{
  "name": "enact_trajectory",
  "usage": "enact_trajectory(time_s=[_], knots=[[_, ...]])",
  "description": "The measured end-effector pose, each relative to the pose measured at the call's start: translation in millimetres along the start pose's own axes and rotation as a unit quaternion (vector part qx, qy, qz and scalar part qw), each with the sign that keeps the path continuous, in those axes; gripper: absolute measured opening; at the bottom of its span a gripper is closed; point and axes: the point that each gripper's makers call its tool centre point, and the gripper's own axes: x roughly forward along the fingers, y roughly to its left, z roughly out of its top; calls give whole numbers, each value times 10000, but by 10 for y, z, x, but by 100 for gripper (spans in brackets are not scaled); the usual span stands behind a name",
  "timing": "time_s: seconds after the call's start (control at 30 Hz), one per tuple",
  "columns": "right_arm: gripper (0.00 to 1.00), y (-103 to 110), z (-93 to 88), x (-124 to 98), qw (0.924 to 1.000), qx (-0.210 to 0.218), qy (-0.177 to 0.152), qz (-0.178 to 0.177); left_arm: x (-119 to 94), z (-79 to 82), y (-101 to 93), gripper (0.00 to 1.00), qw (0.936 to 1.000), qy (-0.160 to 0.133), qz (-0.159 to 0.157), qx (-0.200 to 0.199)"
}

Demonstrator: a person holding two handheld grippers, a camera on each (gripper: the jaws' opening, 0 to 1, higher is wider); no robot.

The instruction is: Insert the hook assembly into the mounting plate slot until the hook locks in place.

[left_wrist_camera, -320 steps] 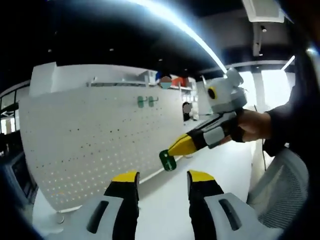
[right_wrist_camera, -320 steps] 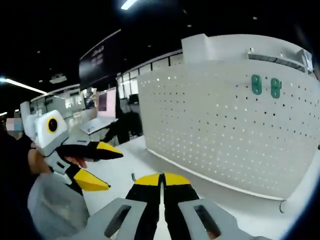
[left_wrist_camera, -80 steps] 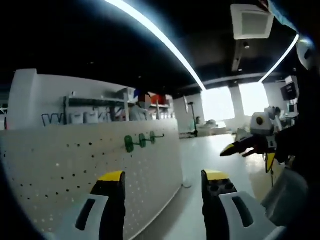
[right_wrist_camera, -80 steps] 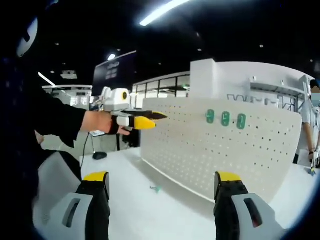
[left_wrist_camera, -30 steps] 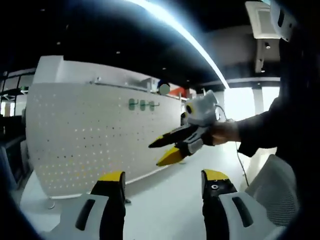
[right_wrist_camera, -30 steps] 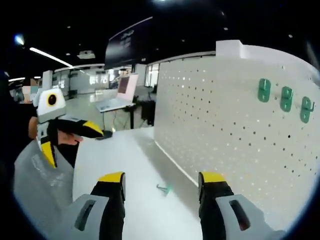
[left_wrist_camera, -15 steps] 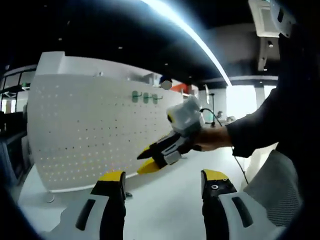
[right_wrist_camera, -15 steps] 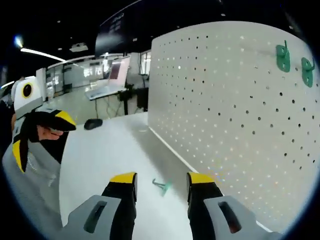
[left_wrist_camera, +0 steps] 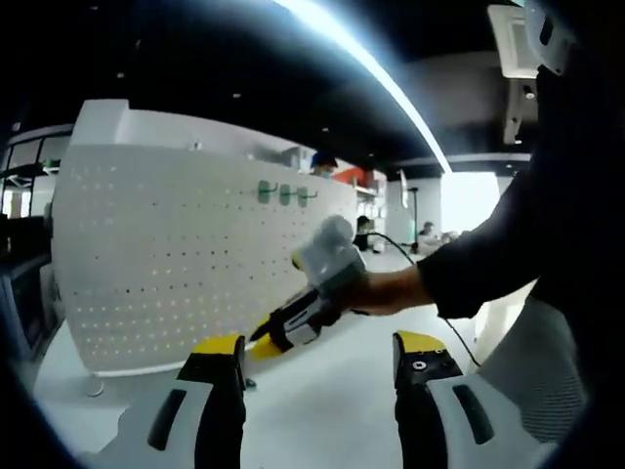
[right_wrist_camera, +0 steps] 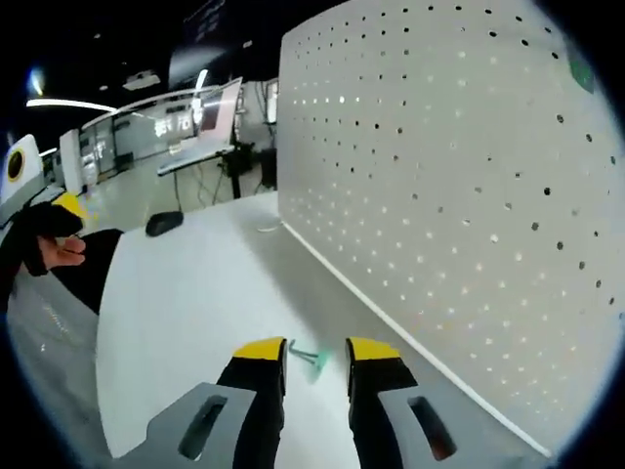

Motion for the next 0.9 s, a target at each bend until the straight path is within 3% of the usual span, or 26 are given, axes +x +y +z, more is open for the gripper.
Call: enact_trajectory(time_s=[0.63, 0.9], knots=[[12, -65, -244, 424, 9978, 241, 611, 17, 6, 0, 8, 61, 10000, -16, 5, -77], [11, -53, -325, 481, 9966, 337, 752, 8, 3, 0, 24, 61, 9999, -20, 29, -112]])
